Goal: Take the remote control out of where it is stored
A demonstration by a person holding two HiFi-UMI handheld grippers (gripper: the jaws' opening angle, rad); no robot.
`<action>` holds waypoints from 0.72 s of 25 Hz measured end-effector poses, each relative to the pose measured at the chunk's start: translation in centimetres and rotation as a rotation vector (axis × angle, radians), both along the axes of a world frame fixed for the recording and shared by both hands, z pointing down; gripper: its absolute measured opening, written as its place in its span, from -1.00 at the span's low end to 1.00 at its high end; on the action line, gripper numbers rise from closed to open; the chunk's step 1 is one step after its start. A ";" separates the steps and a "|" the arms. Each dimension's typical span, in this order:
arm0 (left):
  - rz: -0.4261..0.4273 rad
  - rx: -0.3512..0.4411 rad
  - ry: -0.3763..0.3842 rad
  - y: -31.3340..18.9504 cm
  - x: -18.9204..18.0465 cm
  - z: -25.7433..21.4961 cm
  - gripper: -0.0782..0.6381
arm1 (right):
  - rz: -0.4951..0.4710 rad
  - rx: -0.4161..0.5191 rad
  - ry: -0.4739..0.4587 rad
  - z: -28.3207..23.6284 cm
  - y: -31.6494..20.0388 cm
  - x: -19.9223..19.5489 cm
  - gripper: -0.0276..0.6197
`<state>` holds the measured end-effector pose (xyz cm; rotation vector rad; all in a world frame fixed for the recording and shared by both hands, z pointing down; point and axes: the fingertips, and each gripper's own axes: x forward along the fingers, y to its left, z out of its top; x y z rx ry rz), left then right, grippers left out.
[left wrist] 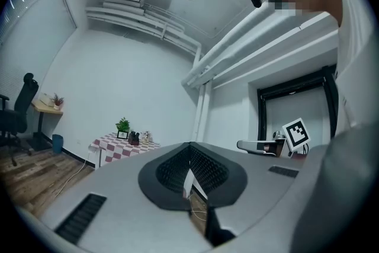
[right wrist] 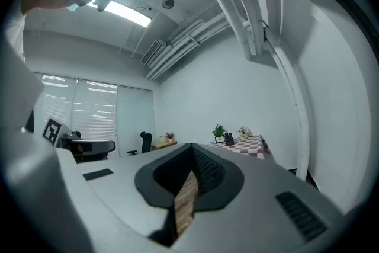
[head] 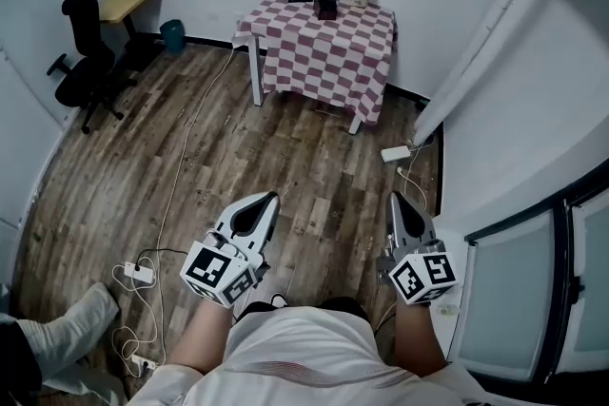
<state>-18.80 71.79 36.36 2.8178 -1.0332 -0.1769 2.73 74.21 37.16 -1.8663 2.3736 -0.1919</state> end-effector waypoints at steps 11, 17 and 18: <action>-0.008 -0.012 0.007 -4.3 -2.4 0.7 -0.76 | -0.014 -0.012 0.029 0.0 -4.6 -2.1 -0.88; -0.052 -0.017 -0.003 -9.1 -3.2 0.7 -0.76 | -0.060 -0.007 0.017 0.1 -10.3 -2.7 -0.88; -0.058 -0.017 -0.005 -10.0 -2.9 0.6 -0.76 | -0.068 -0.005 0.017 0.2 -11.3 -2.5 -0.88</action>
